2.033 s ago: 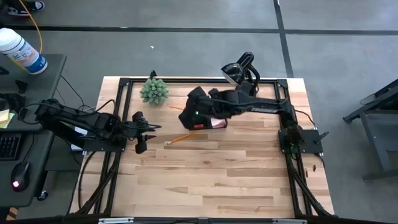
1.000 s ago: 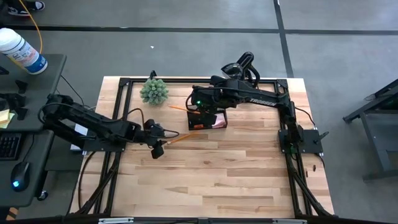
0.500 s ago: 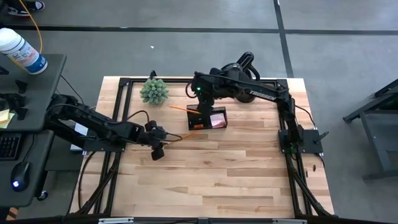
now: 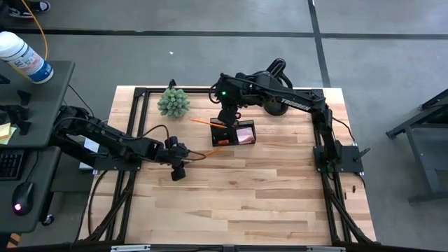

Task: Pick and place office supplies into organizer
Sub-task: Put the pencil into the desk organizer

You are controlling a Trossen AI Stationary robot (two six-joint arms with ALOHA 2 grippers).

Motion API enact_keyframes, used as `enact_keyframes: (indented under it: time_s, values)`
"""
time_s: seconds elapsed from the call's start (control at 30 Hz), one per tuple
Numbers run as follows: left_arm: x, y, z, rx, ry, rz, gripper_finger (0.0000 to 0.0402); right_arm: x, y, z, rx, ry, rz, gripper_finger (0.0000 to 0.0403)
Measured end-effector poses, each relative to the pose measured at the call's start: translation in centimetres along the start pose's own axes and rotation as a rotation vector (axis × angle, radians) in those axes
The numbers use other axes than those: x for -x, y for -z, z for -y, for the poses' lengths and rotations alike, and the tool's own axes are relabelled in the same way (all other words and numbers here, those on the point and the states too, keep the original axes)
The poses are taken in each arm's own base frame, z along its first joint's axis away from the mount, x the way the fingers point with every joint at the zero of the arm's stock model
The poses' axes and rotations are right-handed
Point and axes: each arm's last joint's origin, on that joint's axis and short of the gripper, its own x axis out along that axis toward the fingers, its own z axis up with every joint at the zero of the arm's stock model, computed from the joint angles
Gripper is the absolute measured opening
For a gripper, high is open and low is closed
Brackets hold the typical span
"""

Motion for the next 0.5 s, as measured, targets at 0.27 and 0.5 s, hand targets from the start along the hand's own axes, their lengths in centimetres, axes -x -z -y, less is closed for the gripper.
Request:
enact_keyframes:
  time_s: [0.27, 0.5]
  values:
    - [-0.13, 0.01, -0.01, -0.021, -0.014, 0.002, 0.0127, -0.03, -0.07, 0.09, -0.001, 0.004, 0.006, 0.0138]
    - [-0.94, -0.17, 0.33, -0.016, -0.009, 0.019, 0.0127, -0.02, -0.07, 0.07, -0.001, 0.003, 0.006, 0.0138]
